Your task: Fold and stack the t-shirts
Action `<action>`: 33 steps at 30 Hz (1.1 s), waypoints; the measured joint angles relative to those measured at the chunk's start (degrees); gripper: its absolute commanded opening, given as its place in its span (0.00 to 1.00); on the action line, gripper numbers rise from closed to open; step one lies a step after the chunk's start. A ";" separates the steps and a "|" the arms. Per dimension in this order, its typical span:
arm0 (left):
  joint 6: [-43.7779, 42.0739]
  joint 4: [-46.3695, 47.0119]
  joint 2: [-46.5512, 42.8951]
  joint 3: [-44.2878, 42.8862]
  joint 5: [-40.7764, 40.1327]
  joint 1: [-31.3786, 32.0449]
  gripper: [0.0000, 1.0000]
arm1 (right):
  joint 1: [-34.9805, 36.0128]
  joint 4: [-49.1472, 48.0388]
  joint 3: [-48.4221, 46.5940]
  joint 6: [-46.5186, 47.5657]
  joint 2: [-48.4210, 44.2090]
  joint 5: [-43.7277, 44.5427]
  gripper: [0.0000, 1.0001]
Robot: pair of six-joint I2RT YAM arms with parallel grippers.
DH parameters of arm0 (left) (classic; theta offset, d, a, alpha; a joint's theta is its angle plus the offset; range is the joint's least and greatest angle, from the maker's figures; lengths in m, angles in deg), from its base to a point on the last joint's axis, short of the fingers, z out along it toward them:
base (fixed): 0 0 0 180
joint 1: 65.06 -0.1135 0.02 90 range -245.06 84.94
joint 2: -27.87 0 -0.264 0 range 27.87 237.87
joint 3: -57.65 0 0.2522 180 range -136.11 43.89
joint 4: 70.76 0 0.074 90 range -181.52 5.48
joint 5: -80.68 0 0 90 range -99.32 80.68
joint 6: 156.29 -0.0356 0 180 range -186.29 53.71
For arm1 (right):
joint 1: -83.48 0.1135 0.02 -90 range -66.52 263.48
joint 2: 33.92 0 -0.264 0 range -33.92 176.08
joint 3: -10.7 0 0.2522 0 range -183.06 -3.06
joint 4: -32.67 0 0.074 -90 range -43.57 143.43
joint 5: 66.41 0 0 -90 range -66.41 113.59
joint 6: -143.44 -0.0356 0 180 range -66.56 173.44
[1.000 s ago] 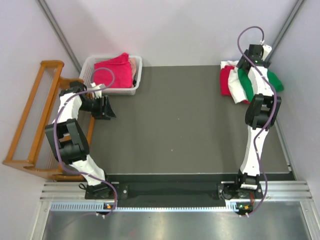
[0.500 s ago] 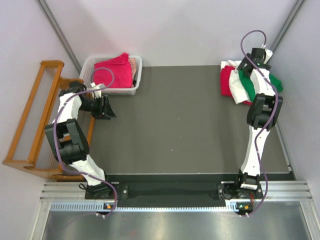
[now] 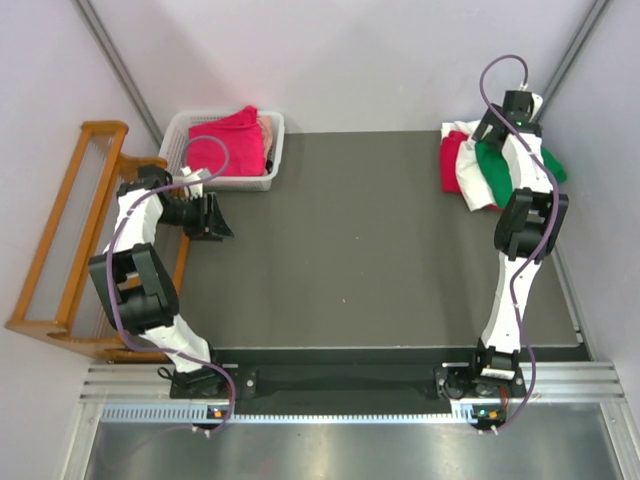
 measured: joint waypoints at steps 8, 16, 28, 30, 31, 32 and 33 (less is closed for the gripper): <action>-1.40 -0.76 -3.85 1.36 0.61 0.00 0.54 | 0.39 2.86 -1.20 1.44 -2.73 -2.99 1.00; -1.49 -1.05 -4.92 2.54 0.63 -0.09 0.54 | 1.86 3.72 2.21 1.75 -12.17 -3.76 1.00; -2.10 -1.16 -5.95 2.69 0.59 -0.22 0.54 | 5.46 2.16 15.21 2.16 -21.94 3.15 1.00; -2.25 -1.18 -5.95 2.69 0.59 -0.33 0.54 | 5.40 2.51 17.03 2.10 -21.94 3.80 1.00; -2.29 -1.20 -5.95 2.69 0.59 -0.37 0.54 | 5.27 2.93 17.42 2.08 -21.92 3.85 1.00; -2.32 -1.29 -5.95 2.69 0.59 -0.37 0.54 | 5.25 3.21 17.44 2.01 -21.81 3.69 1.00; -2.38 -1.38 -5.95 2.69 0.59 -0.39 0.54 | 5.22 3.10 17.44 1.88 -21.75 3.45 1.00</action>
